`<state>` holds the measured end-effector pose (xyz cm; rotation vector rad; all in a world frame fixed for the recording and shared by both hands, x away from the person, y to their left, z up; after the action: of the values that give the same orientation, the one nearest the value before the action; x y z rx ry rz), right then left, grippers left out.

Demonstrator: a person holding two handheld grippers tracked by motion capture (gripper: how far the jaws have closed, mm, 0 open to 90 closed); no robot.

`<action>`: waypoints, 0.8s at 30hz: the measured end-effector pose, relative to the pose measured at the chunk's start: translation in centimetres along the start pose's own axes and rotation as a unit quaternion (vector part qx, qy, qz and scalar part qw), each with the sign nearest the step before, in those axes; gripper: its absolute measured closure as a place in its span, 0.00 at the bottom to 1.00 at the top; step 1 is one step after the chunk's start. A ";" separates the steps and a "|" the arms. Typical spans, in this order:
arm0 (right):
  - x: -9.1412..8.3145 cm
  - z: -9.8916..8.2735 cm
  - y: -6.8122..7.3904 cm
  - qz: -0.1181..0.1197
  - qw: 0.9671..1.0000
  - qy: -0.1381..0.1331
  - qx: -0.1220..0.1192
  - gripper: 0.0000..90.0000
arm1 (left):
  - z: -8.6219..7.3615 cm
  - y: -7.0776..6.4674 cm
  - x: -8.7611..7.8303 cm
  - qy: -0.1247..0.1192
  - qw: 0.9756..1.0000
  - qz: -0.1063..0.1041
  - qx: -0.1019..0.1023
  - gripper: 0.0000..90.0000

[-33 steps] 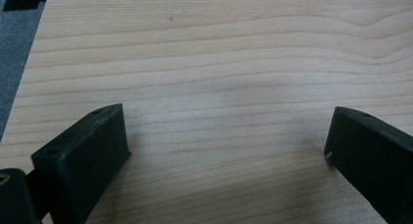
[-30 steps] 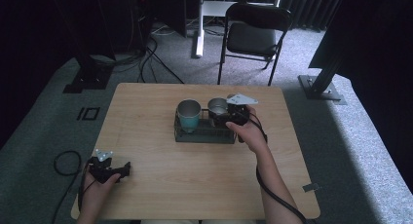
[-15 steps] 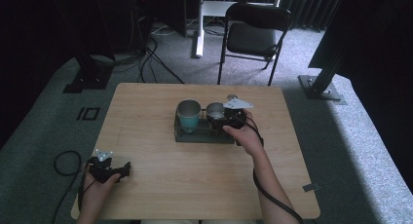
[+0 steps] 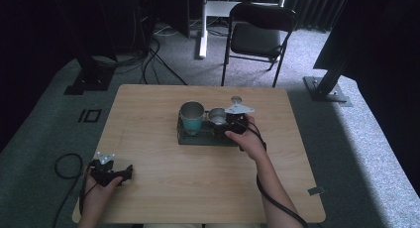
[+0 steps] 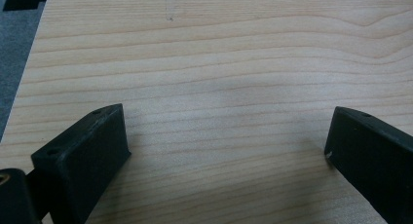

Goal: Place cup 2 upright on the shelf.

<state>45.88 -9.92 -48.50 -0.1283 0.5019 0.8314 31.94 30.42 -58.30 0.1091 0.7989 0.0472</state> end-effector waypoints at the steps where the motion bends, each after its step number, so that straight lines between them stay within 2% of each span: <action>1: 0.1 -0.1 0.0 0.001 1.000 0.001 0.000 0.15 | 0.0 0.0 0.0 0.000 1.000 0.000 -0.001 0.03; 4: 0.4 -0.4 0.1 0.003 1.000 0.007 0.001 0.15 | 0.0 0.0 0.0 0.000 1.000 0.000 -0.001 0.03; 11: 0.5 -0.6 0.0 0.006 1.000 -0.004 0.006 0.15 | 0.0 0.0 0.0 0.000 1.000 0.000 0.000 0.03; 24: 0.5 -0.7 -0.2 0.016 1.000 -0.004 0.005 0.14 | 0.0 0.0 0.0 0.000 1.000 0.000 0.000 0.03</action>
<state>46.07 -9.90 -49.34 -0.1087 0.5012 0.8604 31.95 30.42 -58.30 0.1083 0.7984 0.0478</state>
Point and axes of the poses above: each handheld gripper's, and its own axes: x roughly forward along the jaws, z roughly out of its top, y roughly to its left, the point moved 4 cm from there along x, roughly forward along the jaws, and after that the axes turned 9 degrees about z, right-handed, at the moved point
